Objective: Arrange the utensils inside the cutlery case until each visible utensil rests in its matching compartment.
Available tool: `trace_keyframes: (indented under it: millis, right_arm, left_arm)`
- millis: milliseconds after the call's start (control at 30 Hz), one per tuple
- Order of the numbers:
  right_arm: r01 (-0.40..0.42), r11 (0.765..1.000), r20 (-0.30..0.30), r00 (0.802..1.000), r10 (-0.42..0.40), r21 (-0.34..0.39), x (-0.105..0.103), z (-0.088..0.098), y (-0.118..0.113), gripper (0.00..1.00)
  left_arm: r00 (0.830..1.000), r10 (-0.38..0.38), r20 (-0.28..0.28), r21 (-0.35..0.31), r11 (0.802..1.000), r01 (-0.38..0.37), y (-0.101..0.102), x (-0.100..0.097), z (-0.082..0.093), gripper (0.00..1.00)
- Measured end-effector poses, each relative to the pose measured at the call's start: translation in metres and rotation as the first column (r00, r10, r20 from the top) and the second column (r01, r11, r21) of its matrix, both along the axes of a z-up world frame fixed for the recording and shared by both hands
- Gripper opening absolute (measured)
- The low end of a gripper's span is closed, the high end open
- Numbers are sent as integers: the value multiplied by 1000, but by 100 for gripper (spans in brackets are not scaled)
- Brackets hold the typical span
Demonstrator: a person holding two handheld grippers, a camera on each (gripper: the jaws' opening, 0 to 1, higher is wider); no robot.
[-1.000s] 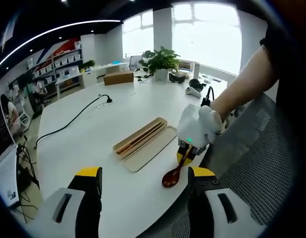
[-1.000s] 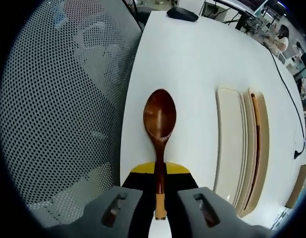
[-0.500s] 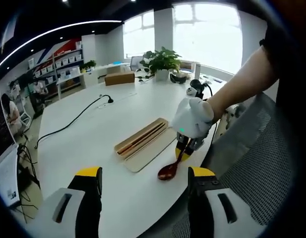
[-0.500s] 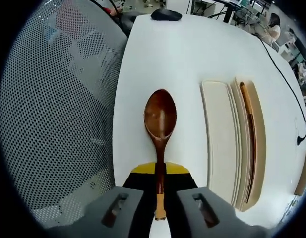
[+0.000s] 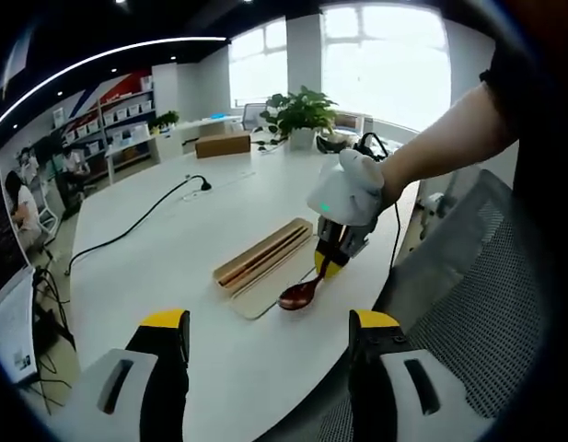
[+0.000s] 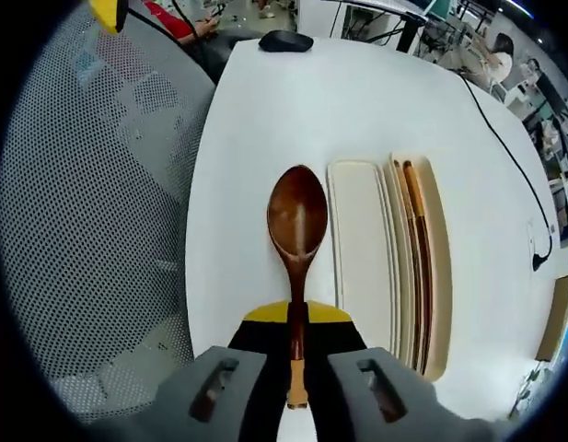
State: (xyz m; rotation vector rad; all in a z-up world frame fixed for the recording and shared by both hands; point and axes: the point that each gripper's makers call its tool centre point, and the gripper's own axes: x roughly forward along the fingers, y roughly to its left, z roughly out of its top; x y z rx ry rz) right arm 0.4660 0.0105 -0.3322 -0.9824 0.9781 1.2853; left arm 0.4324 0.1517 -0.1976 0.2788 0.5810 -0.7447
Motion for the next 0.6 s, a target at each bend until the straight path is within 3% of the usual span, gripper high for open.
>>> trace_keyframes:
  millis: [600]
  right_arm:
    - [7,1000,44,999,-7,0,31,13,-4,0]
  left_arm:
    - [1000,-3,-3,0,1000,3,0,0,-1,73]
